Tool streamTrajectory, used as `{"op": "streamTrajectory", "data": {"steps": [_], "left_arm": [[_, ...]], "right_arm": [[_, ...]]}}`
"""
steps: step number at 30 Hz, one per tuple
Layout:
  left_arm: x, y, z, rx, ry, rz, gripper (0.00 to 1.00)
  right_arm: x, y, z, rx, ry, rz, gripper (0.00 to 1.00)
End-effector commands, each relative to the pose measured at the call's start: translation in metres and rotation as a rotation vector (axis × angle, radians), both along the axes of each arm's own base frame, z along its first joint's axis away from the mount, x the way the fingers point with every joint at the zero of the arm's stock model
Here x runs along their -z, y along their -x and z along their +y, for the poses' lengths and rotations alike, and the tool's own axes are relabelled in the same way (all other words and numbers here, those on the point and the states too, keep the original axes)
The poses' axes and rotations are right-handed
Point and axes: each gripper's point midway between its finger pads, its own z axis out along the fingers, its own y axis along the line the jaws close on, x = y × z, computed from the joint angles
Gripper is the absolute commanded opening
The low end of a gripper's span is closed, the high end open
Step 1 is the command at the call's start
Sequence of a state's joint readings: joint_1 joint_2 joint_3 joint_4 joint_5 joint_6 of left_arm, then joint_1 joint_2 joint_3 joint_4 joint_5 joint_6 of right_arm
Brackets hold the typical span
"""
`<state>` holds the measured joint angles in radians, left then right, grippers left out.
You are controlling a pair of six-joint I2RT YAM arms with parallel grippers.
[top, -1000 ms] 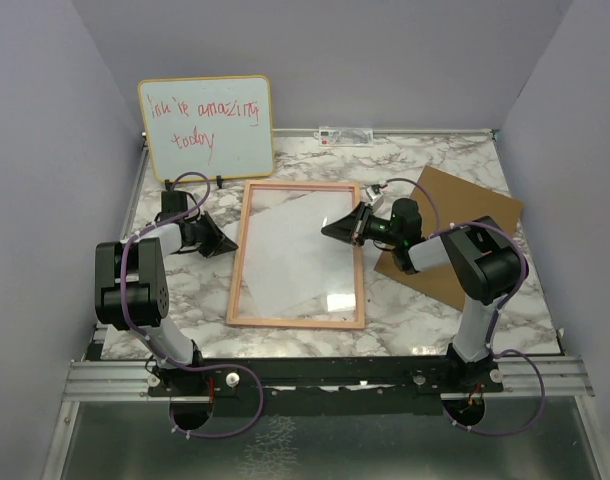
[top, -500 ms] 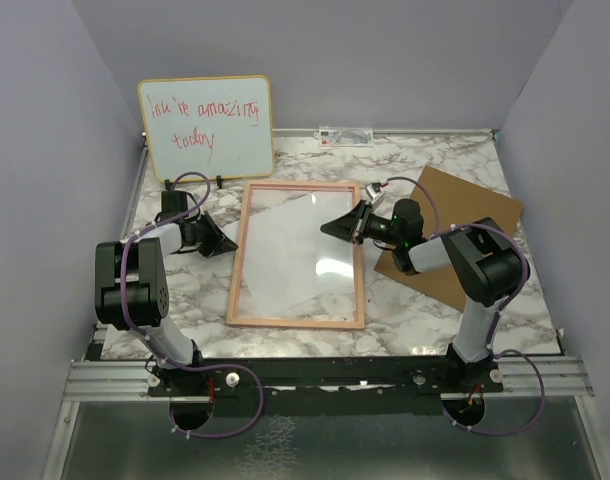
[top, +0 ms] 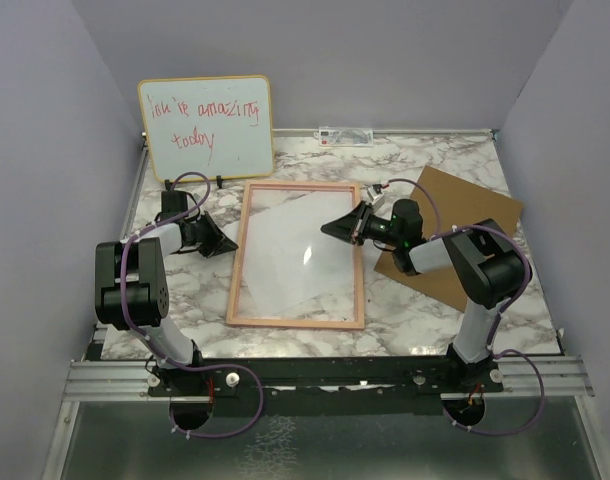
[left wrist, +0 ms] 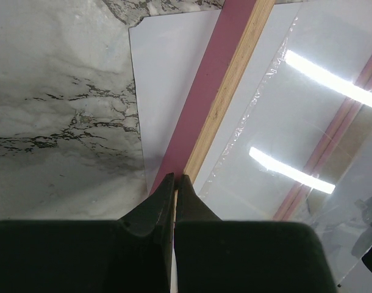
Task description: Put the photo into the frame
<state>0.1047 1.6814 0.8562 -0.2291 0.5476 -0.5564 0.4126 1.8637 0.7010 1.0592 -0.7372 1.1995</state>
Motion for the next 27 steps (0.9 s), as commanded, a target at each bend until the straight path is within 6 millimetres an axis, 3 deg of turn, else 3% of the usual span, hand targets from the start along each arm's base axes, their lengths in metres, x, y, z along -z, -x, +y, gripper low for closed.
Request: {"op": "streamTrajectory", "data": {"steps": [1, 12, 27], "left_arm": [[0.049, 0.04, 0.009, 0.004, -0.102, 0.181, 0.0], [0.05, 0.04, 0.009, 0.01, -0.098, 0.183, 0.0], [0.051, 0.036, 0.011, 0.023, -0.115, 0.18, 0.0]], "right_arm": [[0.007, 0.0, -0.001, 0.04, 0.033, 0.015, 0.01], [0.032, 0.001, -0.009, 0.077, 0.102, 0.056, 0.01], [0.072, -0.005, -0.013, 0.033, 0.259, -0.059, 0.01]]}}
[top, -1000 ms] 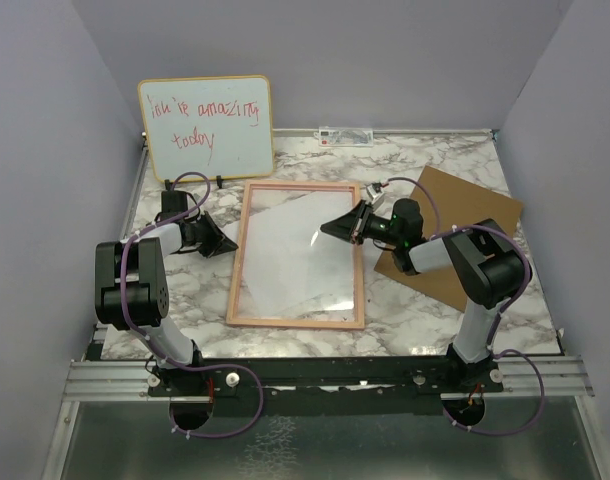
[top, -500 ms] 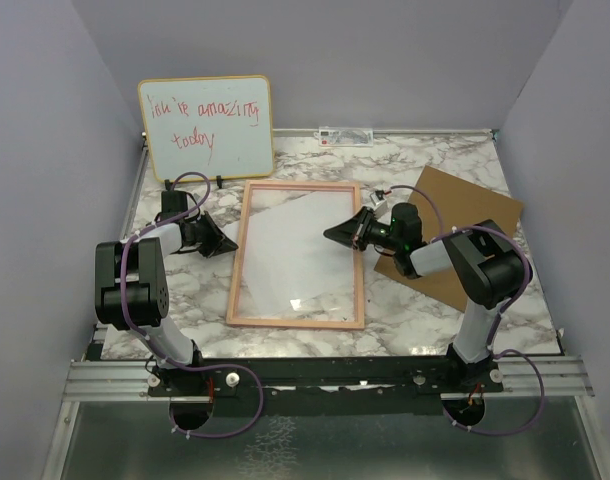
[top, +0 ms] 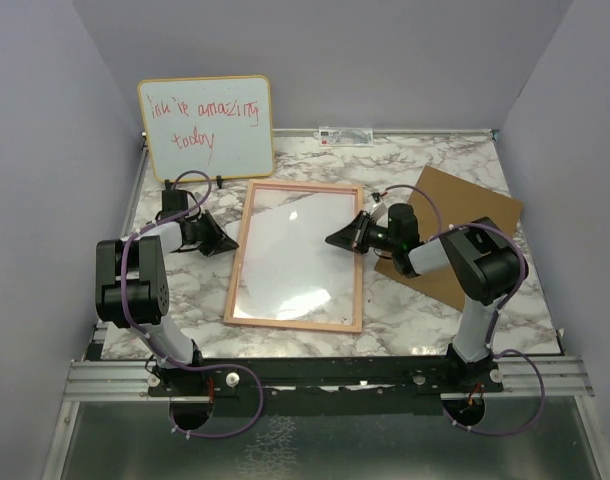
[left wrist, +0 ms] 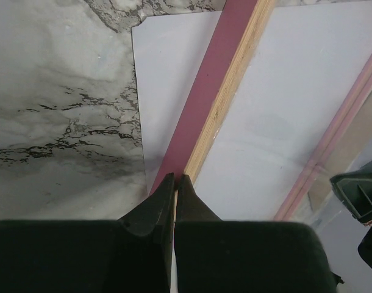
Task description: Put the photo into the frame
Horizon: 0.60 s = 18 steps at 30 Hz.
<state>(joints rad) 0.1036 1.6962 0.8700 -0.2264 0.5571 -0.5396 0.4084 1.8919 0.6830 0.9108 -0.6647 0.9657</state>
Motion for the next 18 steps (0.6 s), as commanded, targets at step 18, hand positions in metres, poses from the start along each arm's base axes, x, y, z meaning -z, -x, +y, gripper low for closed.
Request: {"op": "streamTrajectory", "data": {"steps": [18], "left_arm": [[0.053, 0.041, 0.012, -0.005, -0.116, 0.199, 0.0]], "right_arm": [[0.036, 0.004, -0.017, 0.095, 0.087, 0.051, 0.01]]}}
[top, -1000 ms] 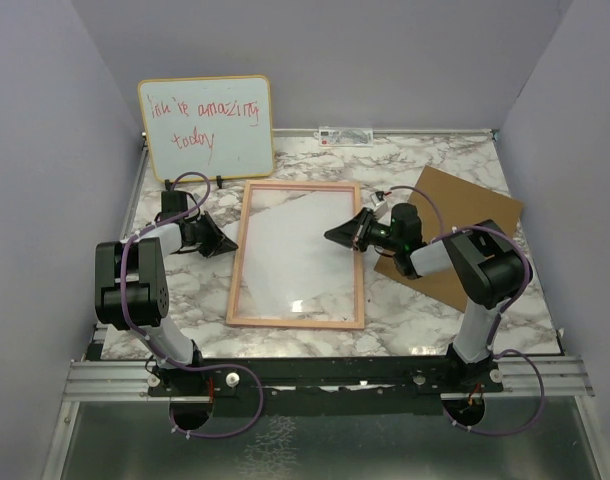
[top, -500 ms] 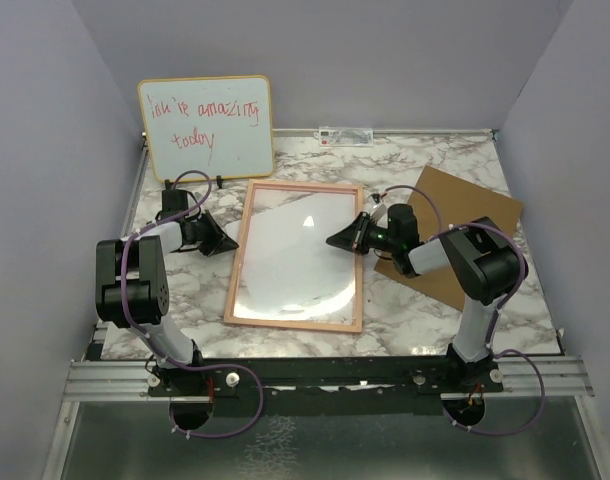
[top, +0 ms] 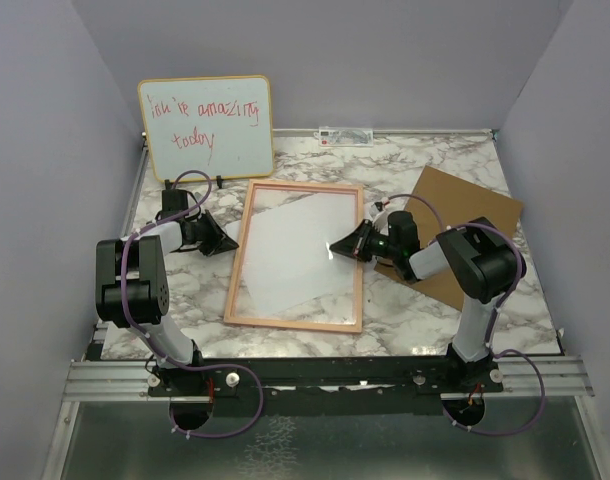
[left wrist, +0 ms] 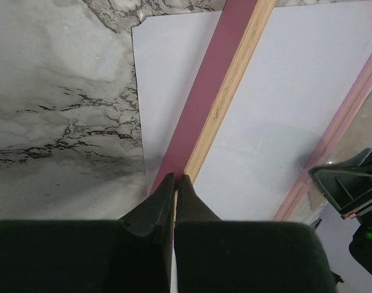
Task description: Put the photo into the frame
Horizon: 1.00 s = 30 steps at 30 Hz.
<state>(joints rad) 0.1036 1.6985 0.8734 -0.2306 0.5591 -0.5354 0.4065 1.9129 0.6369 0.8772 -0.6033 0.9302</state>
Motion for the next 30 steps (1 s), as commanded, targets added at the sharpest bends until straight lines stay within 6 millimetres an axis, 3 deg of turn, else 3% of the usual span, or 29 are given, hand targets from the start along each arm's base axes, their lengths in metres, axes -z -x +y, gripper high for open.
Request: {"op": "streamTrajectory", "data": {"steps": [1, 9, 22, 30], "left_arm": [[0.053, 0.041, 0.012, -0.009, -0.116, 0.197, 0.0], [0.053, 0.041, 0.011, -0.009, -0.113, 0.198, 0.0], [0.054, 0.039, 0.012, -0.014, -0.111, 0.198, 0.0], [0.054, 0.039, 0.011, -0.012, -0.11, 0.199, 0.0]], "right_arm": [[0.004, -0.002, -0.005, 0.04, 0.012, -0.003, 0.01], [-0.012, -0.002, 0.008, -0.021, -0.07, -0.024, 0.01], [-0.066, 0.013, 0.013, -0.081, -0.249, -0.158, 0.01], [-0.067, 0.008, 0.015, -0.073, -0.254, -0.15, 0.01]]}}
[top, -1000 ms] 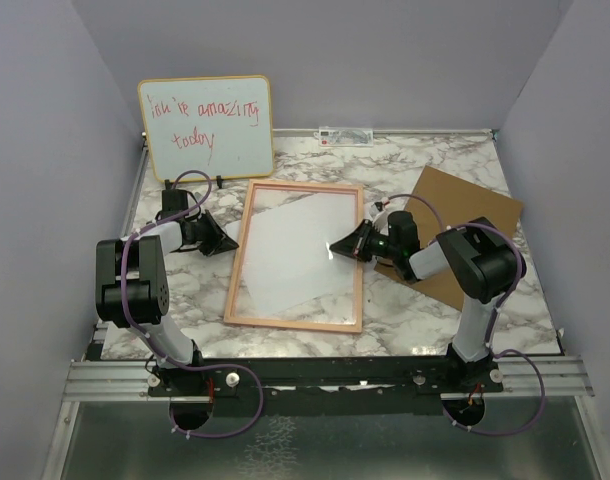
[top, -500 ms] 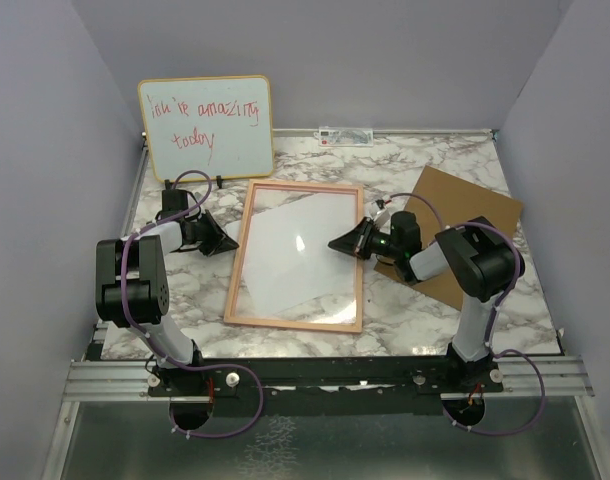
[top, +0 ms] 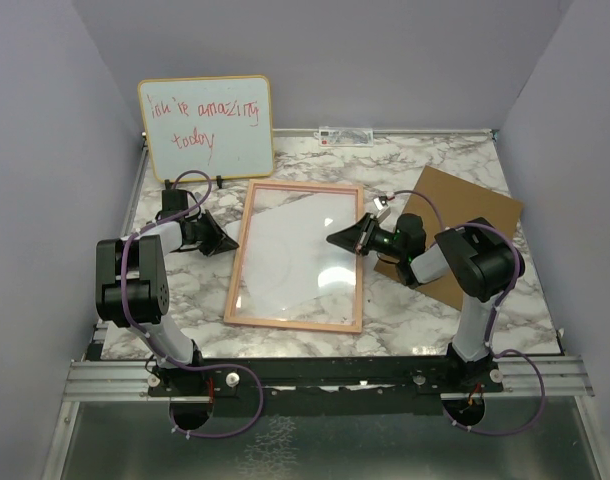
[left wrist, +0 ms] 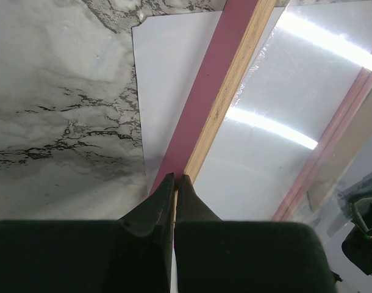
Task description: Put the photo into the frame
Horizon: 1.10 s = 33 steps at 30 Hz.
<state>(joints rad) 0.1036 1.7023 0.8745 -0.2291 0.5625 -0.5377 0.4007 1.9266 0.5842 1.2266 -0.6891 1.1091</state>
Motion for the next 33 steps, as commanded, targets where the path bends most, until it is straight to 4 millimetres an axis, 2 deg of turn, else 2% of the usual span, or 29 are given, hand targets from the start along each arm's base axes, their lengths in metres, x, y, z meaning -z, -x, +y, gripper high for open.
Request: {"op": "streamTrajectory", "data": {"steps": [1, 8, 17, 33], "left_arm": [[0.054, 0.039, 0.012, -0.011, -0.114, 0.197, 0.0], [0.054, 0.04, 0.012, -0.009, -0.114, 0.198, 0.0], [0.054, 0.039, 0.012, -0.009, -0.113, 0.196, 0.0], [0.055, 0.043, 0.011, -0.011, -0.112, 0.2, 0.0]], "right_arm": [[-0.015, 0.001, 0.005, -0.025, -0.036, -0.051, 0.01], [-0.018, 0.003, 0.005, -0.029, -0.058, -0.058, 0.01], [-0.032, 0.01, 0.005, -0.047, -0.082, -0.11, 0.01], [-0.011, -0.003, 0.003, 0.021, -0.051, -0.03, 0.01]]}}
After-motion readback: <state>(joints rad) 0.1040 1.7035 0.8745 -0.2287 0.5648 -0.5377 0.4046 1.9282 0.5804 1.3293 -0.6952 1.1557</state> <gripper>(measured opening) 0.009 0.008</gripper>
